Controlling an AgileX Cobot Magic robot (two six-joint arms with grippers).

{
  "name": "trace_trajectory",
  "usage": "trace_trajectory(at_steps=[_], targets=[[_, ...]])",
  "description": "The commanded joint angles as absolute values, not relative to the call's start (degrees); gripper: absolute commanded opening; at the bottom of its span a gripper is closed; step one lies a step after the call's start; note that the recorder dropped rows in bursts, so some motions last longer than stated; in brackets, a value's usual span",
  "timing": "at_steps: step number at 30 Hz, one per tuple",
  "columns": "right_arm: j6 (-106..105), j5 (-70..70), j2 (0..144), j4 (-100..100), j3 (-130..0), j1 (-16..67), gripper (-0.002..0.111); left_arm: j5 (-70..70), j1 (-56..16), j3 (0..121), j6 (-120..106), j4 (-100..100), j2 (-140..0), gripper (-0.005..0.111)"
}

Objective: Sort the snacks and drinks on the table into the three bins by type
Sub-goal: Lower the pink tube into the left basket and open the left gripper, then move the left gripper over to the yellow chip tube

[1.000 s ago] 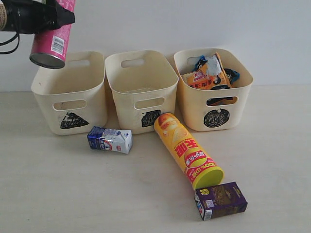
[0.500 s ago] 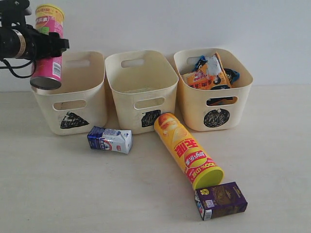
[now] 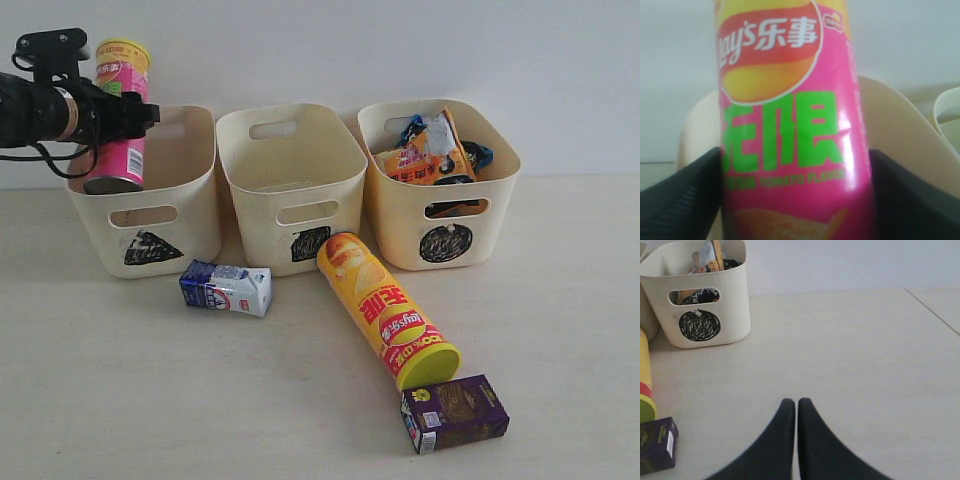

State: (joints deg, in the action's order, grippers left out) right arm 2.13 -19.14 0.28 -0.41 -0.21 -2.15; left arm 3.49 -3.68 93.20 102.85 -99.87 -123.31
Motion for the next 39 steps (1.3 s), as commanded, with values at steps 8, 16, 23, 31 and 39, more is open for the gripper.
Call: trace_trajectory(at_steps=[8, 16, 23, 31, 39], targets=[[2.4, -18.9, 0.0, -0.6, 0.0, -2.3, 0.0, 3.0, -4.0, 93.9, 103.1, -99.4, -123.3, 0.082], [2.4, -18.9, 0.0, -0.6, 0.0, -2.3, 0.0, 3.1, -4.0, 94.0, 101.6, -99.9, -120.2, 0.077], [2.4, -18.9, 0.0, -0.6, 0.0, -2.3, 0.0, -0.8, -4.0, 94.0, 79.7, -99.9, -111.6, 0.013], [2.4, -18.9, 0.0, -0.6, 0.0, -2.3, 0.0, -21.3, -4.0, 94.0, 62.2, -98.7, -107.1, 0.005], [2.4, -18.9, 0.0, -0.6, 0.0, -2.3, 0.0, -35.8, -4.0, 94.0, 32.7, -64.1, -106.3, 0.004]])
